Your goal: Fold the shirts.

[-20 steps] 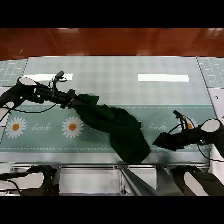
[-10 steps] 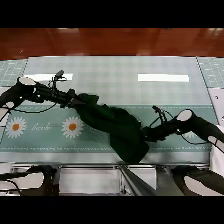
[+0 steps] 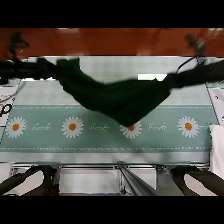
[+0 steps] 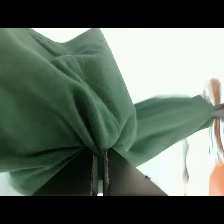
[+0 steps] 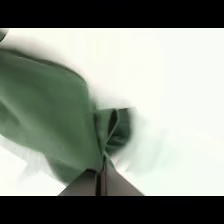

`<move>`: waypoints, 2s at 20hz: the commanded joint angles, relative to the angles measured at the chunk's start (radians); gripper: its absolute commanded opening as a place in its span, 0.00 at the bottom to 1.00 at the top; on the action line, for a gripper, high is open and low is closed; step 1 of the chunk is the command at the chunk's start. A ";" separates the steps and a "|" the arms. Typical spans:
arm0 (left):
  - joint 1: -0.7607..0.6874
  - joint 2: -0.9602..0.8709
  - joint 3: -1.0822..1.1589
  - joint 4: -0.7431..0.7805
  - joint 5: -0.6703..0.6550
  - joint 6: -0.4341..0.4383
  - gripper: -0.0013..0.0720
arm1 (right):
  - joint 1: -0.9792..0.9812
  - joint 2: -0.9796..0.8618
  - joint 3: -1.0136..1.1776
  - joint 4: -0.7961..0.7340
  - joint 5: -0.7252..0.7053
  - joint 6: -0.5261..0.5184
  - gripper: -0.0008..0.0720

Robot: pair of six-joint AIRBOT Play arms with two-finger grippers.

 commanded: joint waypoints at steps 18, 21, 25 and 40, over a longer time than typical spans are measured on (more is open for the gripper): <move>0.046 0.690 -0.277 0.217 -0.327 -0.281 0.05 | -0.106 0.460 0.299 -0.238 0.252 0.139 0.05; 0.044 0.674 -0.611 0.216 -0.218 -0.262 0.05 | -0.105 0.412 0.038 -0.185 0.156 0.110 0.05; -0.038 0.571 -0.914 0.185 0.238 -0.182 0.05 | -0.104 0.216 -0.170 -0.088 -0.061 0.038 0.05; 0.204 -0.042 -0.238 0.404 0.036 -0.204 0.71 | -0.379 -0.310 0.172 0.159 0.131 0.028 0.58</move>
